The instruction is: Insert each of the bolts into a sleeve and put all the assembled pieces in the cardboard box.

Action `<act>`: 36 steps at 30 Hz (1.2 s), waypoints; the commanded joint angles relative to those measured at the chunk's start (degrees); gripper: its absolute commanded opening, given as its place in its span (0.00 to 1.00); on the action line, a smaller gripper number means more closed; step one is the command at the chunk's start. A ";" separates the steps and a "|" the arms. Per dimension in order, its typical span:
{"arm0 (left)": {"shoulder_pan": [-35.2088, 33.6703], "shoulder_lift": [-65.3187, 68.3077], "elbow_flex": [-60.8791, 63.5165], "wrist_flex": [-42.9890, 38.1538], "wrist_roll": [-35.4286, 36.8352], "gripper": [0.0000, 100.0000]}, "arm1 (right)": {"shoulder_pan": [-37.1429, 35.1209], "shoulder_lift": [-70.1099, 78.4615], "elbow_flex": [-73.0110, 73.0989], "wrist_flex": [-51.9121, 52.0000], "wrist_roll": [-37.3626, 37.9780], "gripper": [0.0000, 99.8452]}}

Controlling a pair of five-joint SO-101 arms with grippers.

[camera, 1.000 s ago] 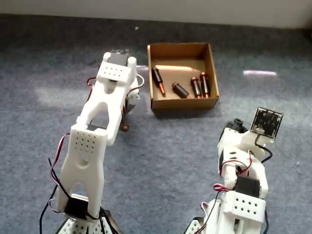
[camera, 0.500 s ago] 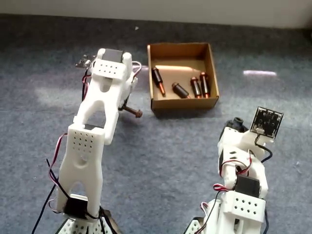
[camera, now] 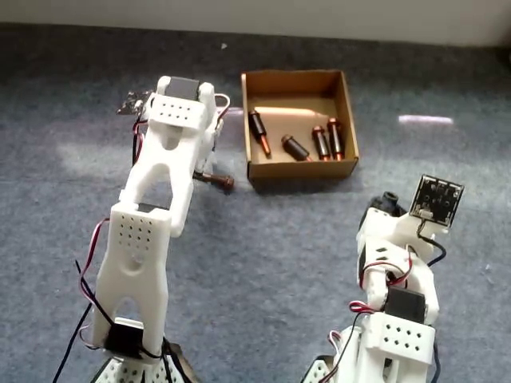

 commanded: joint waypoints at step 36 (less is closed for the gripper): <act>-3.38 -6.99 -1.19 0.70 -103.65 0.33 | -0.22 -1.45 -0.48 -1.80 2.90 0.01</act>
